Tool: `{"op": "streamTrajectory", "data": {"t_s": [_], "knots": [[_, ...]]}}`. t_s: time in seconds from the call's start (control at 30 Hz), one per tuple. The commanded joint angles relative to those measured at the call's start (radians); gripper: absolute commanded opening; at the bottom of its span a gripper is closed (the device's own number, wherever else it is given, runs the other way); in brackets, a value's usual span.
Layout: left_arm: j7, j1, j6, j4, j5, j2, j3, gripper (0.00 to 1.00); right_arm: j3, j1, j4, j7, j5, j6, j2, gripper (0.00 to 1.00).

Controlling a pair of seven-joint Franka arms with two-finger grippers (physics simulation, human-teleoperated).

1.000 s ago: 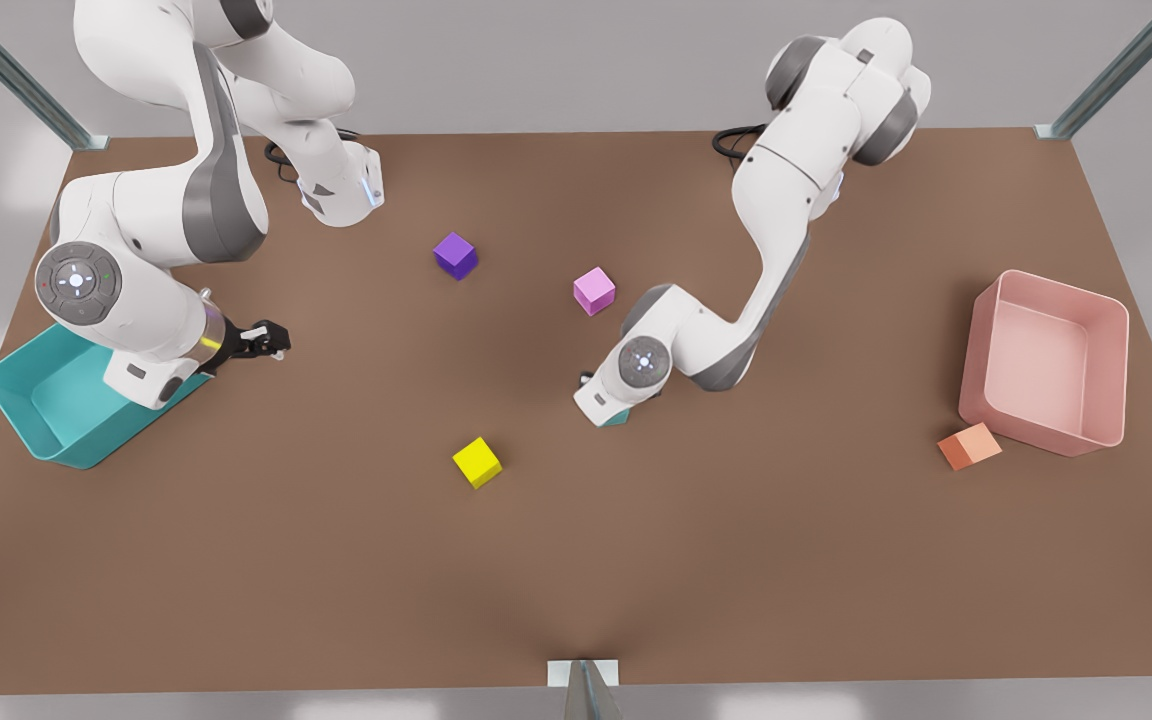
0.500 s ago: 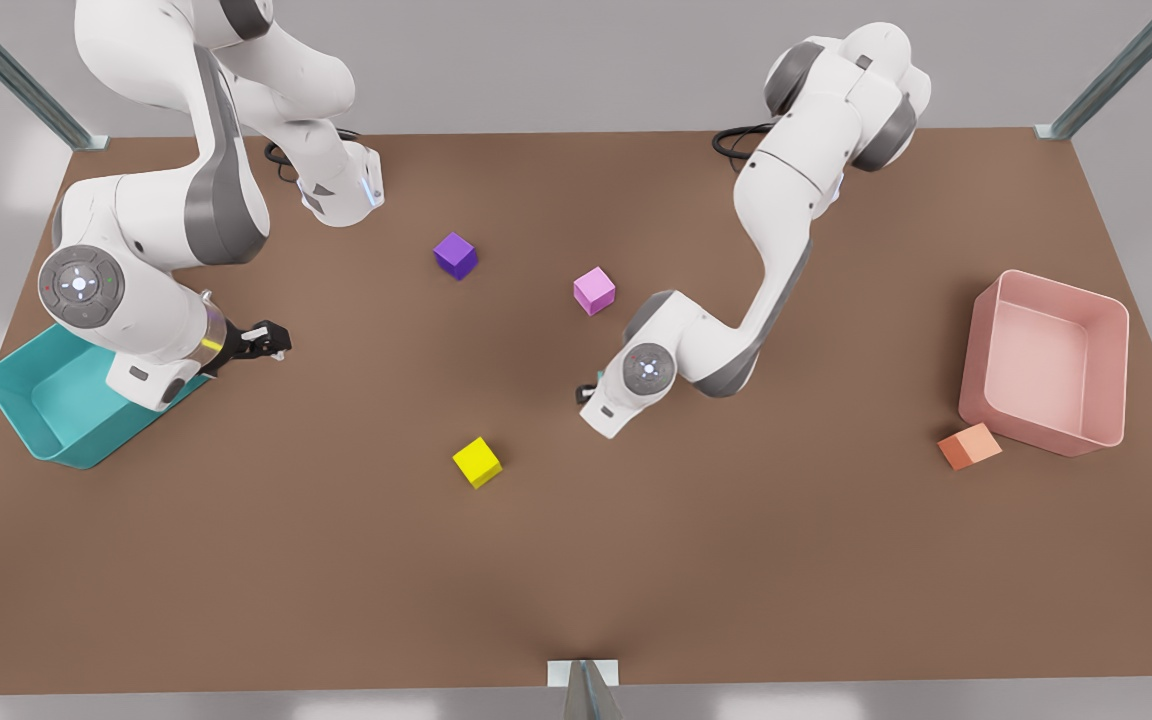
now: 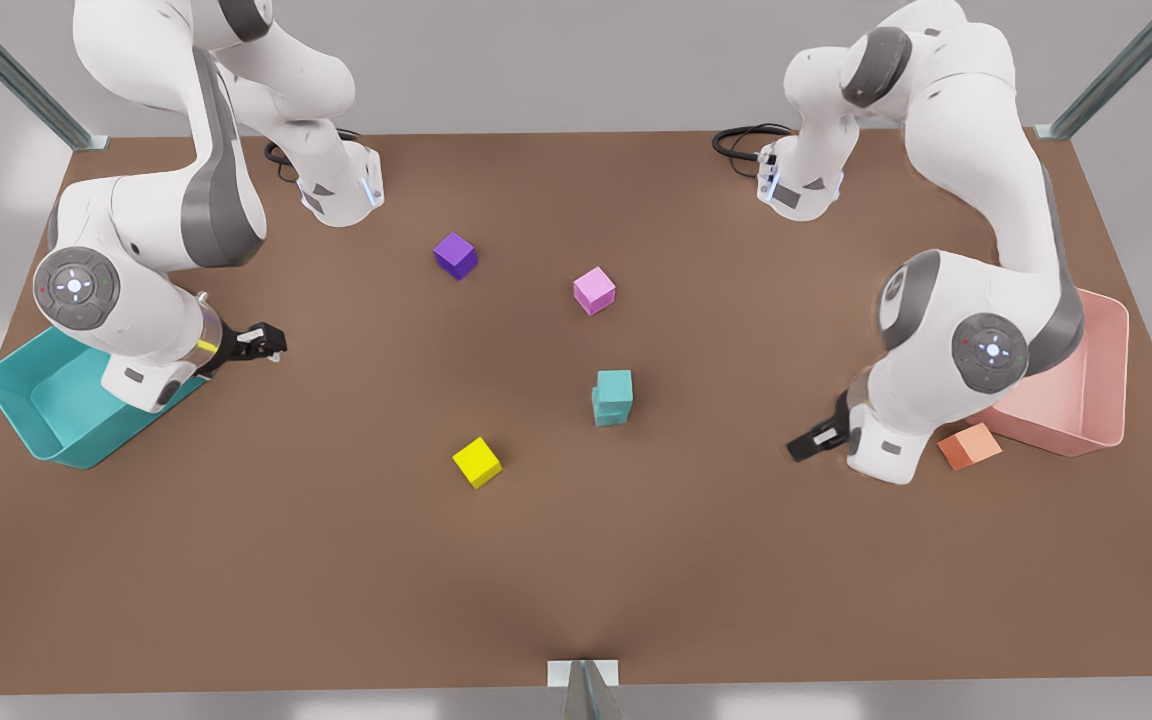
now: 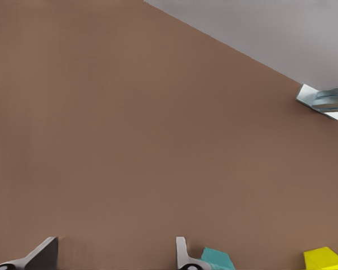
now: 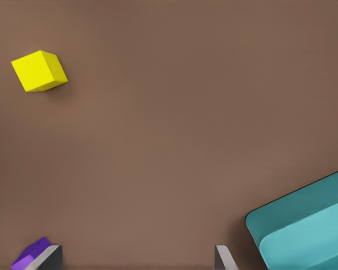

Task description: Stack the two blue cubes on top of each other

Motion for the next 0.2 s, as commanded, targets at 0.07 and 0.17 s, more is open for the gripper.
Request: {"op": "streamTrajectory", "data": {"t_s": [0.07,0.17], "knots": [[0.688,0.005,-0.207,-0.212,-0.003,-0.226,0.095,1.0,0.0,0.0,0.0,-0.005,0.0,-0.001,-0.001,1.0],[0.69,0.002,-0.261,-0.206,-0.014,-0.226,0.109,1.0,0.0,0.0,-0.002,-0.005,0.002,-0.001,-0.003,1.0]]}}
